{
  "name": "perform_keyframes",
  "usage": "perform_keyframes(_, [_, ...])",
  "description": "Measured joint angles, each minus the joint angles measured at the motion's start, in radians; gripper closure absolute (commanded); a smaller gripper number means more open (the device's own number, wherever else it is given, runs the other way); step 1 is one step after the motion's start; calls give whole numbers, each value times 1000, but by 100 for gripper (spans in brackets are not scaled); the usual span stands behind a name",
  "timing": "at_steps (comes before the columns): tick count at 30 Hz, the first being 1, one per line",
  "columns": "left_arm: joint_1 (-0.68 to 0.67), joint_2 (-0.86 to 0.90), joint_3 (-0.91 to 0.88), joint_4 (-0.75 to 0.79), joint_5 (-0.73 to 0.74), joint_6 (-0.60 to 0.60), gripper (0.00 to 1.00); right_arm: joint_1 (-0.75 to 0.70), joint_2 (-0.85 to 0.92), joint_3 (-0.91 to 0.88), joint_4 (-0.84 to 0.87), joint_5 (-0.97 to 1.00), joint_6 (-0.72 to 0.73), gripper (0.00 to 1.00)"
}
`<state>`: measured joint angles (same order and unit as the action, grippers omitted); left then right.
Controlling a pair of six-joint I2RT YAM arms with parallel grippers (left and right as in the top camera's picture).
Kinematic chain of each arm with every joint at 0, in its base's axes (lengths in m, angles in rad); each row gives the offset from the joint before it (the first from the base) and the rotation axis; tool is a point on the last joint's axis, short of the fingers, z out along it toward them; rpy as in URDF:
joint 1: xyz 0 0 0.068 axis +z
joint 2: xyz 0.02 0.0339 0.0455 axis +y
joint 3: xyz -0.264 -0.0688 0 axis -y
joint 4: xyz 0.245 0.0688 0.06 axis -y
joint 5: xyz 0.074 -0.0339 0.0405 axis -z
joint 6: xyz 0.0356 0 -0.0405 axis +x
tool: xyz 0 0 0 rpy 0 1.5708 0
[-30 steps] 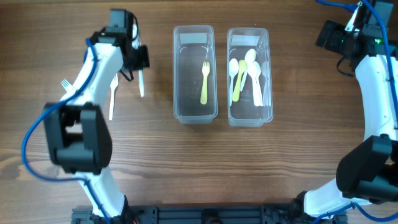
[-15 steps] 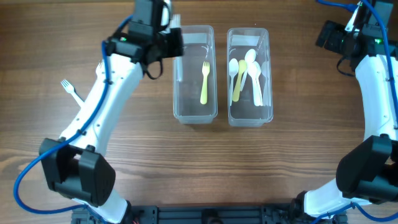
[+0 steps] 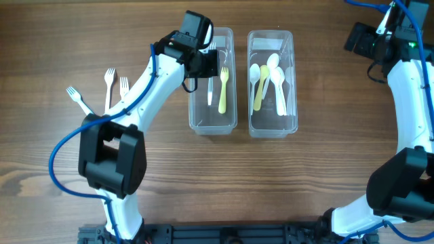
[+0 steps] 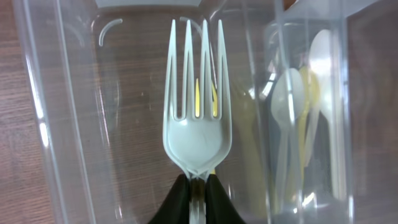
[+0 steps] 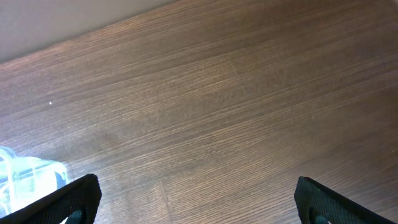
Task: Pack container
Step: 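Carry the white fork into the left container and release it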
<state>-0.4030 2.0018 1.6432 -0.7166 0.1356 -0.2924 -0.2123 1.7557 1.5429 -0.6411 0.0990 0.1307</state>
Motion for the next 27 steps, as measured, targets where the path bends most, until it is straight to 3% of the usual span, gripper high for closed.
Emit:
perform_keyframes(10, [6, 3, 0, 19, -14, 19, 64, 0, 0, 0, 0, 0, 0, 1])
perform_keyframes(12, [24, -15, 0, -15, -64, 36, 58, 0, 0, 0, 0, 0, 0, 0])
perform_keyframes(15, [98, -85, 0, -98, -180, 64, 53, 0, 0, 0, 0, 0, 0, 0])
perform_keyframes(19, [246, -189, 3, -195, -312, 101, 55, 0, 0, 0, 0, 0, 0, 0])
perform_keyframes(27, [450, -191, 7, -293, -365, 133, 59, 0, 0, 0, 0, 0, 0, 0])
